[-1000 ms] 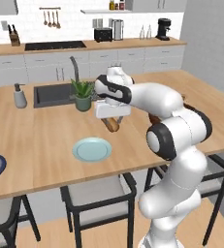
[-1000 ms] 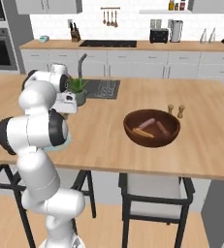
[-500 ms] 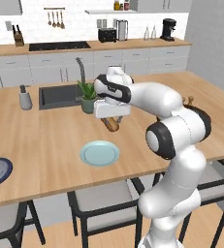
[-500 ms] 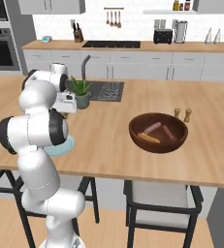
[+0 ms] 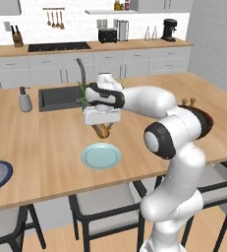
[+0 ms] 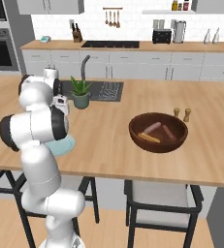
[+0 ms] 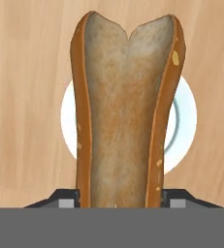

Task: Place one bun and one sausage from the bowl on each plate.

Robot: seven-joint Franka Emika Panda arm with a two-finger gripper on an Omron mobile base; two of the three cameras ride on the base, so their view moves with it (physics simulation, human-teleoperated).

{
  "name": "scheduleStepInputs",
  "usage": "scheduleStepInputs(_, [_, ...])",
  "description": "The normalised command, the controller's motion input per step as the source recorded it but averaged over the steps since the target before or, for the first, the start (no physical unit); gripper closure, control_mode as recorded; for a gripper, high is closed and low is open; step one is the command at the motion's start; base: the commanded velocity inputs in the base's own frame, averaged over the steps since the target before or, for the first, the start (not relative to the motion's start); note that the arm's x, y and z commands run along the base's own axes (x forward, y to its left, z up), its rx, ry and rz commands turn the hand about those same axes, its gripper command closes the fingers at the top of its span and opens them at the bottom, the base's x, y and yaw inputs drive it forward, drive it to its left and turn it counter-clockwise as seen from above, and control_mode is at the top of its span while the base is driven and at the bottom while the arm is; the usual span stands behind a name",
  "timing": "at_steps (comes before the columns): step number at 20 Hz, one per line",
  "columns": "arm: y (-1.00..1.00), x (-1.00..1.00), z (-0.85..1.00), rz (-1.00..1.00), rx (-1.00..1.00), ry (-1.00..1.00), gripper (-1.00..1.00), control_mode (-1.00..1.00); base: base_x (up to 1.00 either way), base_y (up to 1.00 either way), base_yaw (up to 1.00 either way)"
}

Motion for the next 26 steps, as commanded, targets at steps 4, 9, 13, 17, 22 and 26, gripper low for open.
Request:
scheduleStepInputs(4, [0.33, 0.4, -0.6, 0.0, 0.0, 0.08, 1.0, -1.0, 0.0, 0.0, 0.0])
scheduleStepInputs(9, [0.02, 0.03, -0.61, 0.0, 0.0, 0.11, 1.0, -1.0, 0.0, 0.0, 0.0])
scheduleStepInputs(13, [0.15, -0.02, -0.45, -0.01, 0.0, 0.04, 1.0, -1.0, 0.0, 0.0, 0.0])
scheduleStepInputs(17, [0.08, -0.07, -0.46, -0.03, 0.0, 0.09, 1.0, -1.0, 0.0, 0.0, 0.0])
scheduleStepInputs(22, [0.01, -0.02, -0.32, 0.0, 0.0, 0.06, 1.0, -1.0, 0.0, 0.0, 0.0])
scheduleStepInputs(26, [0.0, -0.11, -0.19, 0.0, 0.0, 0.12, 1.0, -1.0, 0.0, 0.0, 0.0])
